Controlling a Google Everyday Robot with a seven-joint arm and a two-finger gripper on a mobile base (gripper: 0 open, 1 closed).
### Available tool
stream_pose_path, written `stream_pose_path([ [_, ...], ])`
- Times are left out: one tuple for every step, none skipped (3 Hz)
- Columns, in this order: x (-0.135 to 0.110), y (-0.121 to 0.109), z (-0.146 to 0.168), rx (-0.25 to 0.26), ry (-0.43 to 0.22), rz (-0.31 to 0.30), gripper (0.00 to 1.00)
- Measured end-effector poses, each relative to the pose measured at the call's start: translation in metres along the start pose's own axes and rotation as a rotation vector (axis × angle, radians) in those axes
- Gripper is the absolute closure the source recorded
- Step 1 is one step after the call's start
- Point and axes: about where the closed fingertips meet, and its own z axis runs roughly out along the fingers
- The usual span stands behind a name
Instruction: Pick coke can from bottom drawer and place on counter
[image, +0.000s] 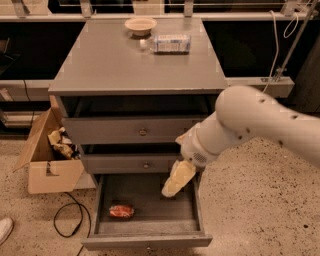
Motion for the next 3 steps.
stream_pose_path([
  [0.009, 0.009, 0.083, 0.001, 0.058, 0.0, 0.0],
  [-0.008, -0.005, 0.107, 0.071, 0.035, 0.022, 0.0],
  [-0.008, -0.005, 0.107, 0.071, 0.035, 0.022, 0.0],
])
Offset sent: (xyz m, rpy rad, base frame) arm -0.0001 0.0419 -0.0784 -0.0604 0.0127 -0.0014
